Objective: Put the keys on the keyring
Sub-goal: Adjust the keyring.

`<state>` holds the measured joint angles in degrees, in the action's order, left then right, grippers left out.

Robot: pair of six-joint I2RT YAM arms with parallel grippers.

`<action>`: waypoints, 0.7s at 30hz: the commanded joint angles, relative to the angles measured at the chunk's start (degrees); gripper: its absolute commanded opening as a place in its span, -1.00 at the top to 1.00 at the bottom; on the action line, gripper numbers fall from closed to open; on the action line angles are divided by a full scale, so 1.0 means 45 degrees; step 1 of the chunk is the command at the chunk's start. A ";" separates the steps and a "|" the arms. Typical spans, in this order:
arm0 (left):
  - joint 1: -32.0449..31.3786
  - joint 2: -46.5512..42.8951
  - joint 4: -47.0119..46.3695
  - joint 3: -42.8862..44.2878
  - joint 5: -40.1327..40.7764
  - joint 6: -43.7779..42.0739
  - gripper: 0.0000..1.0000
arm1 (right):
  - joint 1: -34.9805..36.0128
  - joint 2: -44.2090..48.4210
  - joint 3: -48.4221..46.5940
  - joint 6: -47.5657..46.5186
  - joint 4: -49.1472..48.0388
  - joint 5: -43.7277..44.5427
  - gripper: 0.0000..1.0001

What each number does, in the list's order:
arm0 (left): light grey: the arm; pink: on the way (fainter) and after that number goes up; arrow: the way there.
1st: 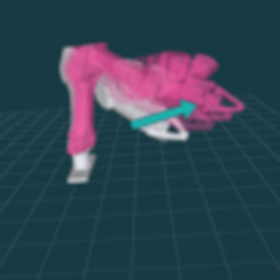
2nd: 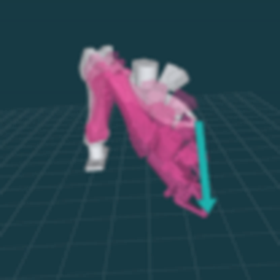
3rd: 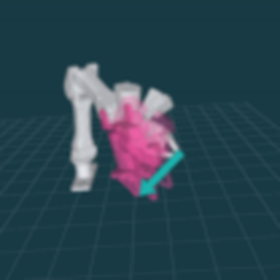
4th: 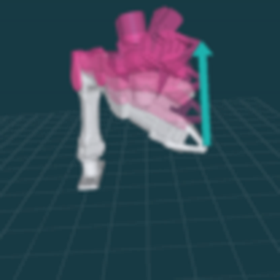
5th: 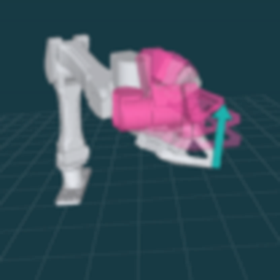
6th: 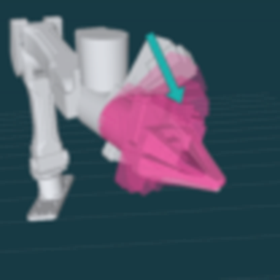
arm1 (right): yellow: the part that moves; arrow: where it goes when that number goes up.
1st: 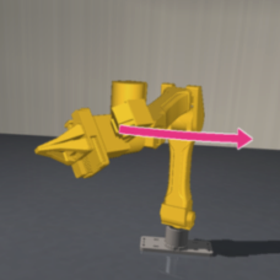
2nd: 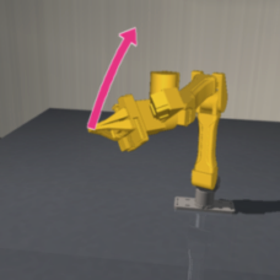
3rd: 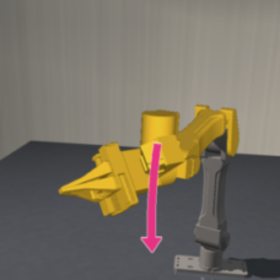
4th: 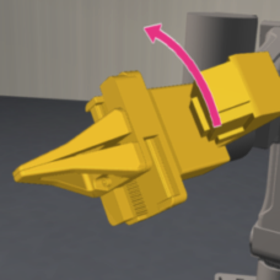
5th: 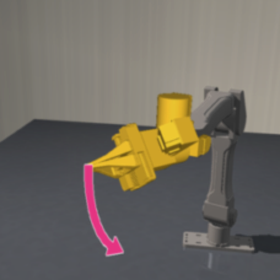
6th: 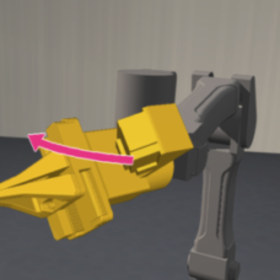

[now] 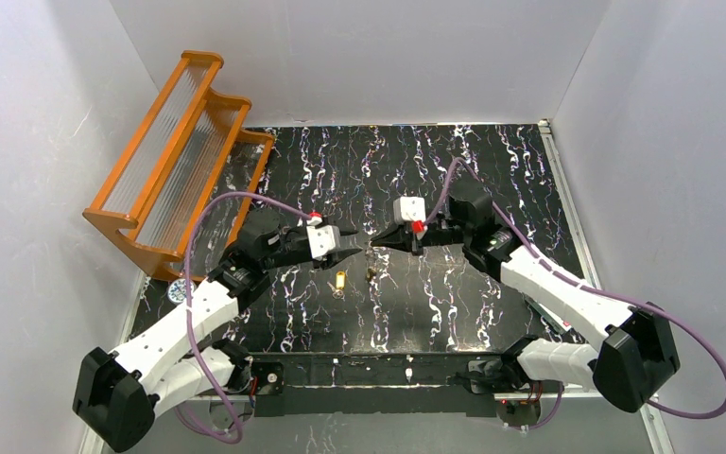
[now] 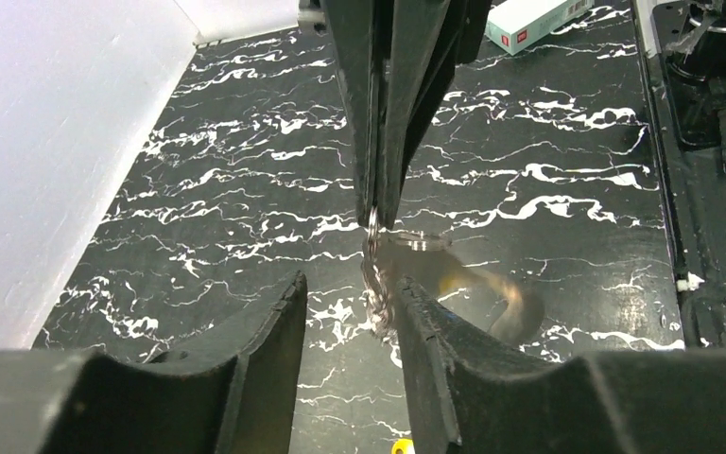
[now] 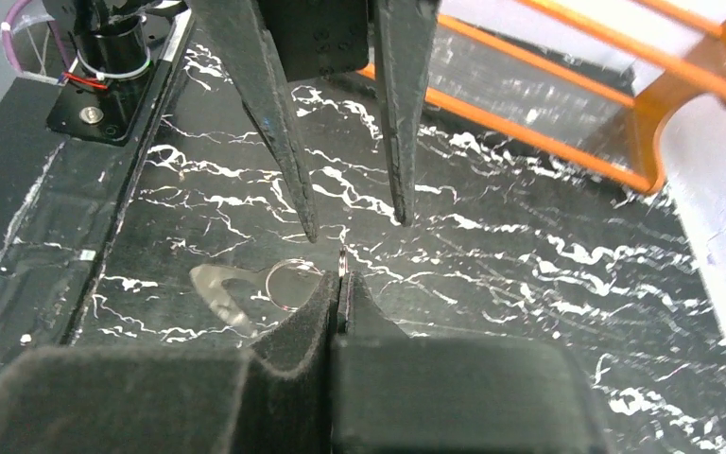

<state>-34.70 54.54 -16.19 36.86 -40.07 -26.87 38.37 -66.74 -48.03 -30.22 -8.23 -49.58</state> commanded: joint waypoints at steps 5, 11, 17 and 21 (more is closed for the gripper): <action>-0.0102 0.0627 -0.0499 0.0895 -0.0794 0.0671 0.47 | 0.0062 -0.0590 -0.1131 0.1266 0.1123 0.0839 0.97; -0.0177 0.1100 -0.0497 0.0995 -0.1246 0.0682 0.54 | 0.0057 -0.0599 -0.1176 0.1302 0.1108 0.0806 0.97; -0.0296 0.1465 -0.0369 0.1220 -0.1664 0.0773 0.40 | 0.0048 -0.0568 -0.1149 0.1344 0.1164 0.0861 0.97; -0.0368 0.1635 -0.0366 0.1288 -0.1167 0.0967 0.54 | 0.0048 -0.0569 -0.1159 0.1328 0.1126 0.0717 0.97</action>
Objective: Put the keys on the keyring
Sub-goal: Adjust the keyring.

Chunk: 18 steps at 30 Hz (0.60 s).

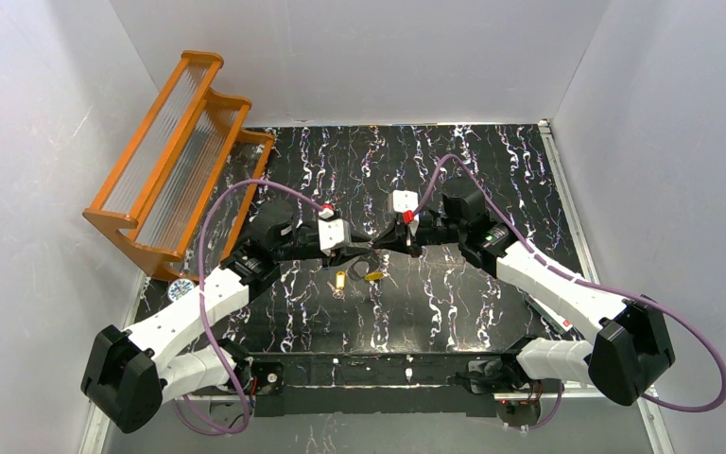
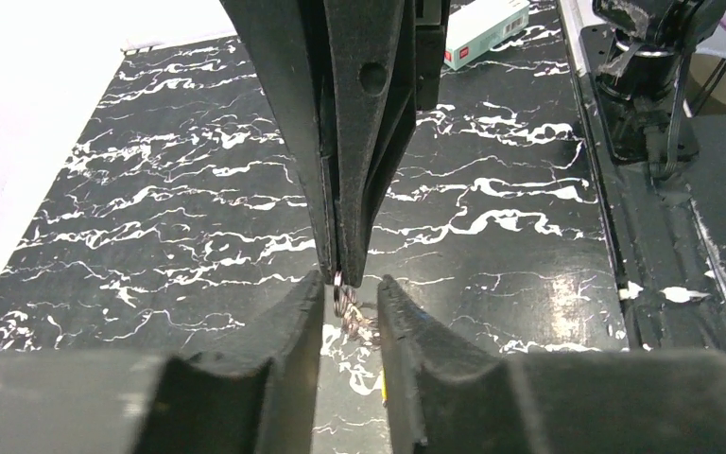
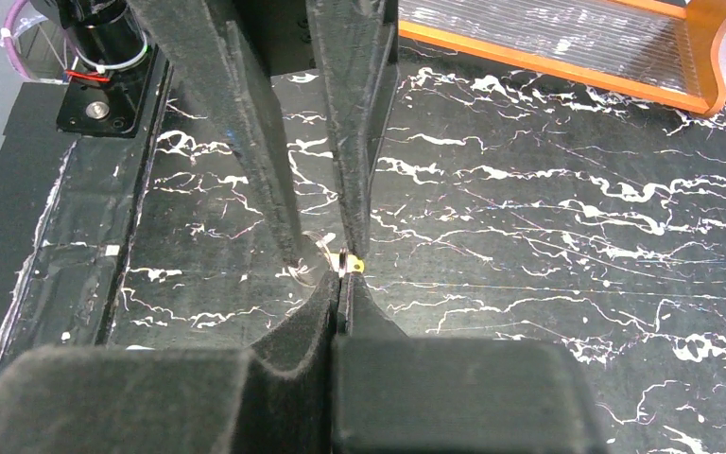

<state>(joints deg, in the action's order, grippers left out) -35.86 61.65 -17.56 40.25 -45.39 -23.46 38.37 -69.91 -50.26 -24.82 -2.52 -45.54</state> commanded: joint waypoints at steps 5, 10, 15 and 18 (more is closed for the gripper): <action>-0.0172 0.0480 0.0392 0.0859 -0.0106 0.0125 0.74 | 0.0065 0.0159 -0.0629 -0.0151 0.0059 -0.0286 0.97; -0.0216 0.0524 0.1221 0.1107 0.0407 -0.0591 0.75 | 0.0054 0.0298 -0.0588 -0.0333 0.0072 -0.0327 0.97; -0.0234 0.0612 0.2078 0.1378 0.0614 -0.1217 0.64 | 0.0048 0.0267 -0.0607 -0.0315 0.0015 -0.0462 0.97; -0.0252 0.0649 0.2164 0.1350 0.0707 -0.1299 0.61 | 0.0048 0.0255 -0.0618 -0.0305 -0.0020 -0.0515 0.97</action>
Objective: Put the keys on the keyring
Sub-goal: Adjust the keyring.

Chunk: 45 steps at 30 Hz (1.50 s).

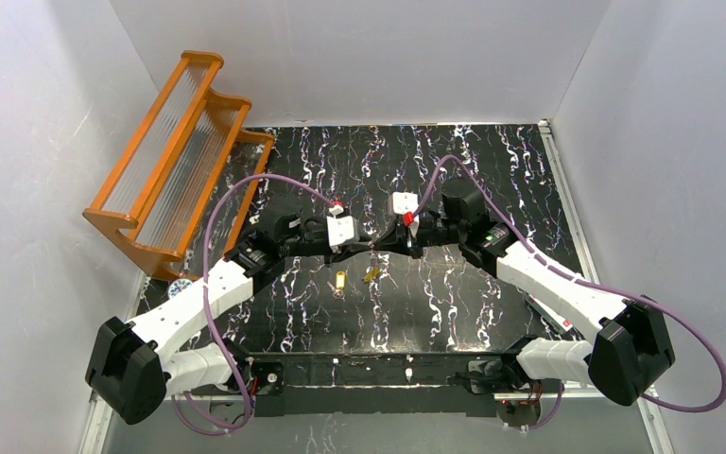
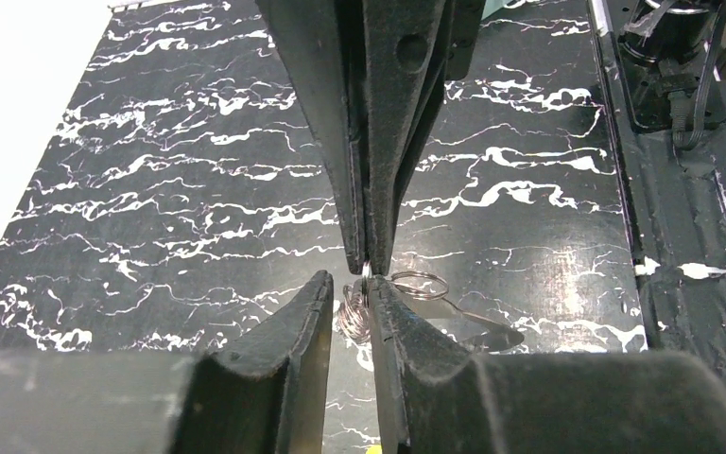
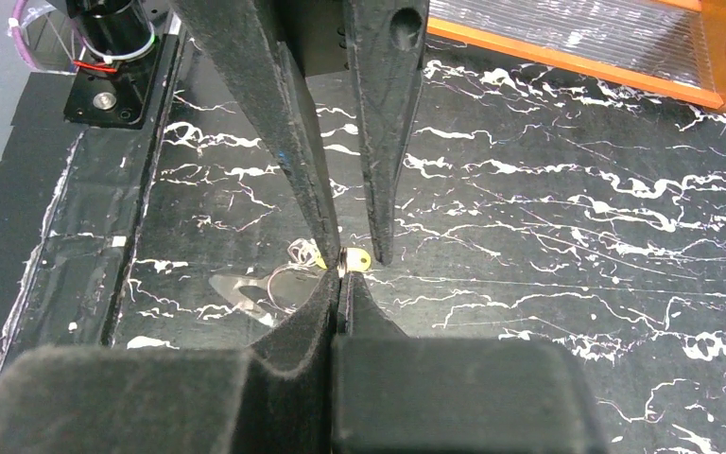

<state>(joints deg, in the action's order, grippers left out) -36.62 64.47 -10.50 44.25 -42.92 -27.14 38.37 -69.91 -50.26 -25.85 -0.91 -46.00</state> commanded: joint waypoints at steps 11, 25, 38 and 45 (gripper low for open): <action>-0.0350 0.0332 0.0135 0.0676 0.0078 -0.0056 0.78 | 0.0068 0.0107 -0.0589 0.0001 -0.0423 -0.0587 0.97; -0.0375 -0.0660 -0.4054 -0.1278 0.1411 0.3503 1.00 | 0.0087 0.0543 -0.0330 0.0529 -0.1356 -0.0392 0.29; -0.0373 -0.1957 -0.8581 -0.3515 0.1906 0.4939 1.00 | 0.0089 0.2474 0.1551 0.1773 -0.4812 0.1098 -0.31; -0.0363 -0.2420 -0.9517 -0.3874 0.1426 0.4730 1.00 | 0.0087 0.2722 0.2033 0.1930 -0.5581 0.0797 -0.16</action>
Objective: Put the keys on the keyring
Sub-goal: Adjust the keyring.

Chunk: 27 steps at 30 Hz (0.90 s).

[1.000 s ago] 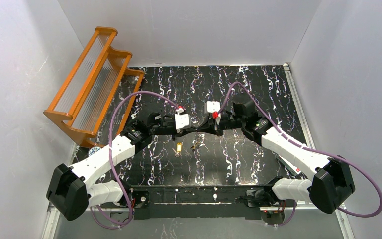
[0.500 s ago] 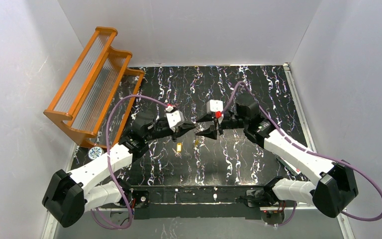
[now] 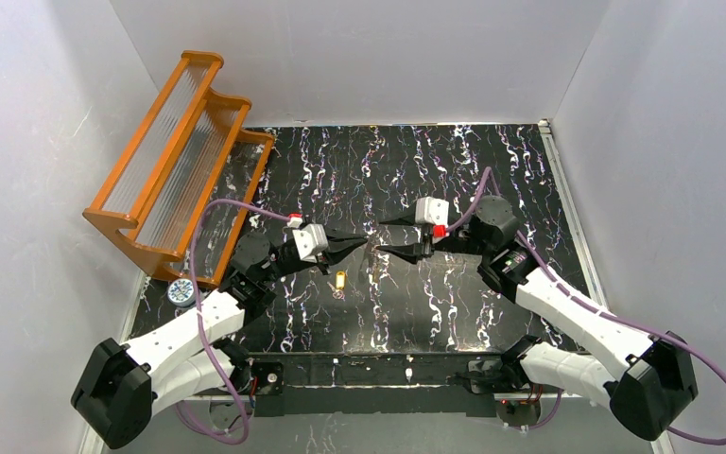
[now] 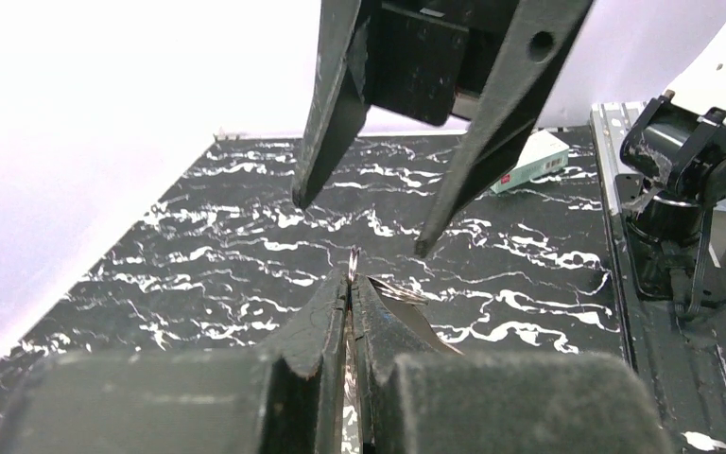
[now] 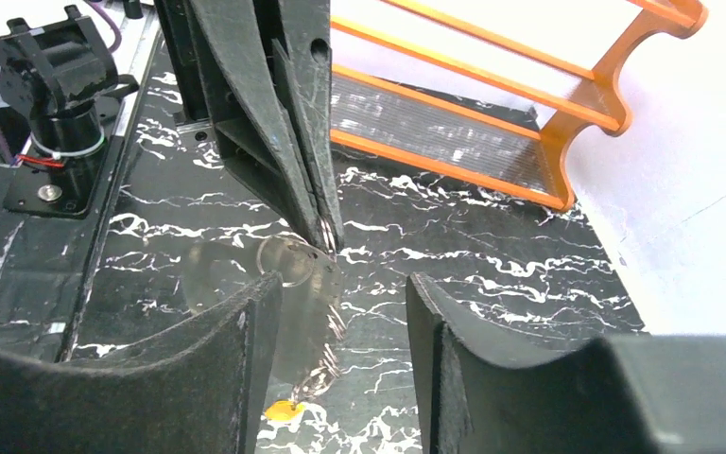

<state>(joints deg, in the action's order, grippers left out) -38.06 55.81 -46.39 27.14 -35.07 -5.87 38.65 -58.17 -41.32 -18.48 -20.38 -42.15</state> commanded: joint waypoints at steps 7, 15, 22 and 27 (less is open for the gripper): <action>-0.0045 -0.0498 -0.1745 -0.0054 -0.0600 0.0073 1.00 | 0.0024 -0.0476 -0.0169 0.1287 -0.2470 -0.1089 0.28; -0.0042 -0.0430 -0.1800 0.0006 -0.0703 0.0169 1.00 | 0.0024 -0.0987 -0.0317 0.1773 -0.2961 -0.1533 0.58; -0.0045 -0.0296 -0.1798 0.0045 -0.1134 0.0318 1.00 | 0.0024 -0.1203 -0.0447 0.2015 -0.2943 -0.1795 0.97; -0.0043 -0.0331 -0.1800 -0.0135 -0.1067 0.0271 1.00 | 0.0024 -0.1251 -0.0646 0.1774 -0.2168 -0.1808 0.97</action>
<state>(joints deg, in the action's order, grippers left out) -37.93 54.98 -51.03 26.92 -38.22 -4.82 38.48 -63.29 -41.43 -10.46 -31.24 -49.39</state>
